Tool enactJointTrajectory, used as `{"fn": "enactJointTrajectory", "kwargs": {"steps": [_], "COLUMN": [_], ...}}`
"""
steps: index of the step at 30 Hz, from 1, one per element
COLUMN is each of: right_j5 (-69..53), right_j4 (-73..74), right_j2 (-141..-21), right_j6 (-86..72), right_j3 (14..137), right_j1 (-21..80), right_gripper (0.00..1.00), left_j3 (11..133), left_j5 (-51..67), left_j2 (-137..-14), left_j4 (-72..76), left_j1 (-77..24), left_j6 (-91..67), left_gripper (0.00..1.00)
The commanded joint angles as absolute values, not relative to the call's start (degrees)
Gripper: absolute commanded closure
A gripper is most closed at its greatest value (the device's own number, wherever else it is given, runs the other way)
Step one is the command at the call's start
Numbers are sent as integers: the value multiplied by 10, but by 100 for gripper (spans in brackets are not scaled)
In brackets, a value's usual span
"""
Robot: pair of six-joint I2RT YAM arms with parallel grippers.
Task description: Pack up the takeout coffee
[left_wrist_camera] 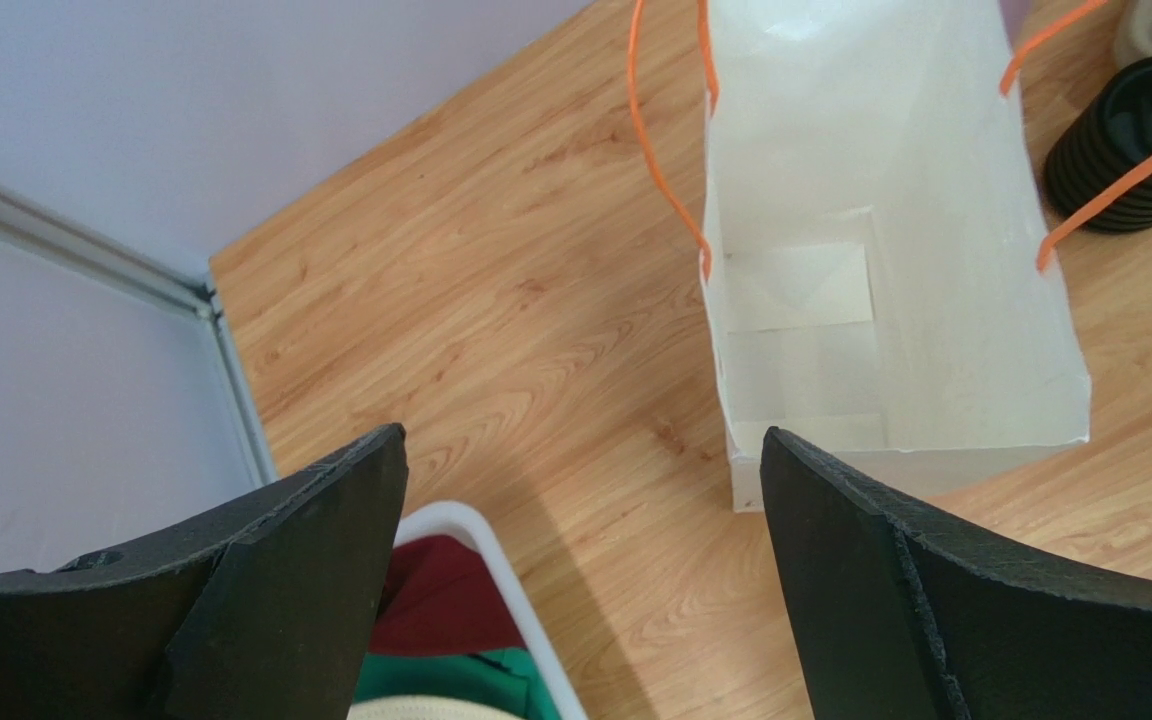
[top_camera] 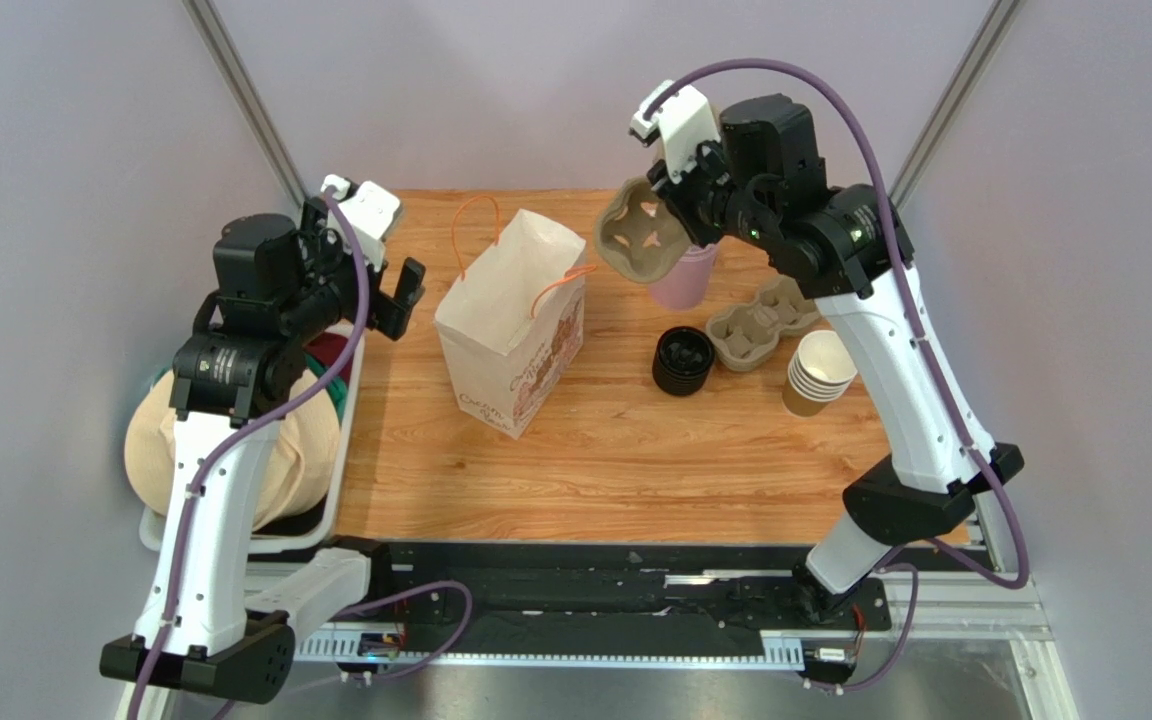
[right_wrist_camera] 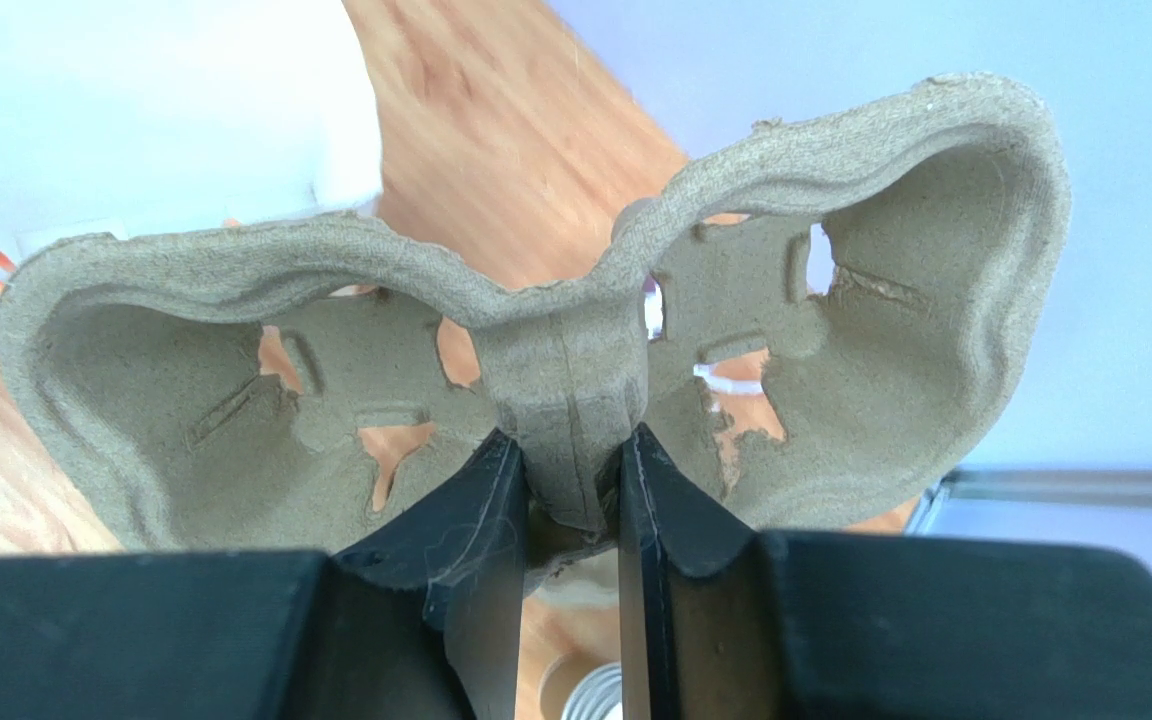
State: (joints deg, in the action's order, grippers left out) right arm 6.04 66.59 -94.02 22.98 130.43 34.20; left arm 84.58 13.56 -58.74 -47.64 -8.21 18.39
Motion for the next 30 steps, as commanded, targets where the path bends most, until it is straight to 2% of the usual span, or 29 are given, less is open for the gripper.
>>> {"fn": "enactJointTrajectory", "kwargs": {"steps": [1,13,20,30], "right_j5": [105,91,97,77], "right_j4": [575,399,363,388], "right_j2": [-929,-942,-997,-1070], "right_j6": [230,188,137,81], "right_j3": [1312,1259,1238,1266], "right_j1": [395,467,493,497], "right_gripper": [75,73,73,75], "left_j3": [857,808,799,821], "left_j5": [206,221,236,231], "left_j2": [-592,-611,-606,-663], "left_j4": [-417,-321,-284,-261], "left_j1": [-79,-79,-79,-79], "left_j6": [201,173,153,134], "left_gripper": [3,3,3,3]}}
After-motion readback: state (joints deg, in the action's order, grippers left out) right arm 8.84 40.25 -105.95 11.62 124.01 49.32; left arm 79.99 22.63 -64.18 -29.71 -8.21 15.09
